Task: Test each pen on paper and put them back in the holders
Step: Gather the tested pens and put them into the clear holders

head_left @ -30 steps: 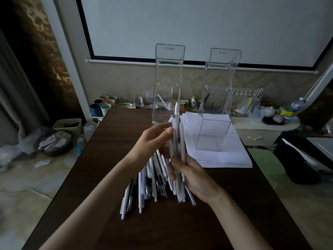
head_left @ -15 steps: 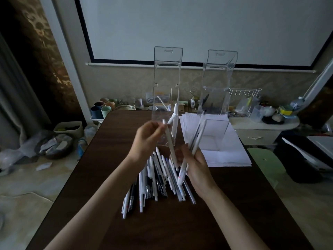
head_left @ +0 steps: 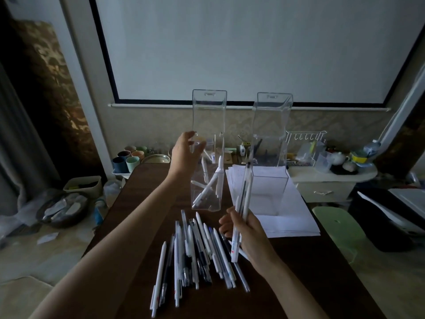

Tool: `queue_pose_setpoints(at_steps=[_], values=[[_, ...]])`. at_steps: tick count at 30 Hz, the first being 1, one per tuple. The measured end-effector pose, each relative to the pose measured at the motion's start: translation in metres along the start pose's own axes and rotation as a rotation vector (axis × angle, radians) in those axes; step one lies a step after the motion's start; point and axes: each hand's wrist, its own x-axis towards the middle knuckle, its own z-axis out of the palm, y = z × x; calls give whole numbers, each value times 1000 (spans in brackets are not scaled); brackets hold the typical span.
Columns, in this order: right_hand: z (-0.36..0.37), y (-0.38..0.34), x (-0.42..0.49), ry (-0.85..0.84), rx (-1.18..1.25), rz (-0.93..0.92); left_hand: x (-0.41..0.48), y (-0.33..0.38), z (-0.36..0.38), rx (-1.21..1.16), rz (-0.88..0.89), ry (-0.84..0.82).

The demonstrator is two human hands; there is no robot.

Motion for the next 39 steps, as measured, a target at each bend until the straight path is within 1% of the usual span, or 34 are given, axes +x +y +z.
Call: queue_pose_setpoints(at_steps=[1, 2, 3, 5, 6, 7, 8, 11, 15, 17, 23, 29, 33, 35, 37, 39], values=[[-1, -1, 0, -19, 67, 7, -14, 3, 1, -47, 23, -7], [-3, -2, 0, -48, 109, 8, -31, 6, 1, -127, 31, -70], [-4, -4, -1, -81, 117, 2, -49, 9, 2, -201, 7, -203], [-5, -6, -2, -143, 43, -26, -81, 13, 3, -286, -102, -574], [-4, -8, -3, -165, -9, -35, -92, 12, 5, -324, -145, -720], [-3, -10, -3, -181, -46, -38, -100, 8, 7, -358, -160, -792], [-2, -11, -3, -191, -67, -35, -104, 5, 9, -384, -163, -797], [-1, -13, -5, -212, -59, -18, -109, 0, 11, -444, -168, -707], [-3, -15, -7, -238, 54, 70, -113, 0, 12, -522, -185, -674], [-2, -14, -7, -237, 110, 102, -116, -3, 15, -572, -208, -613], [7, -11, -5, -152, 129, 46, -121, -6, 21, -614, -278, -450], [5, -7, -4, -140, 34, 61, -119, -9, 12, -593, -230, -443], [5, -5, -6, -146, -22, 41, -117, -13, 12, -601, -257, -428], [6, -5, -7, -101, -63, 19, -116, -12, 12, -607, -248, -397], [3, -2, -8, 10, -77, -24, -112, -13, 11, -627, -253, -333], [-4, 0, -8, 113, -124, -75, -108, -15, 10, -641, -262, -314]])
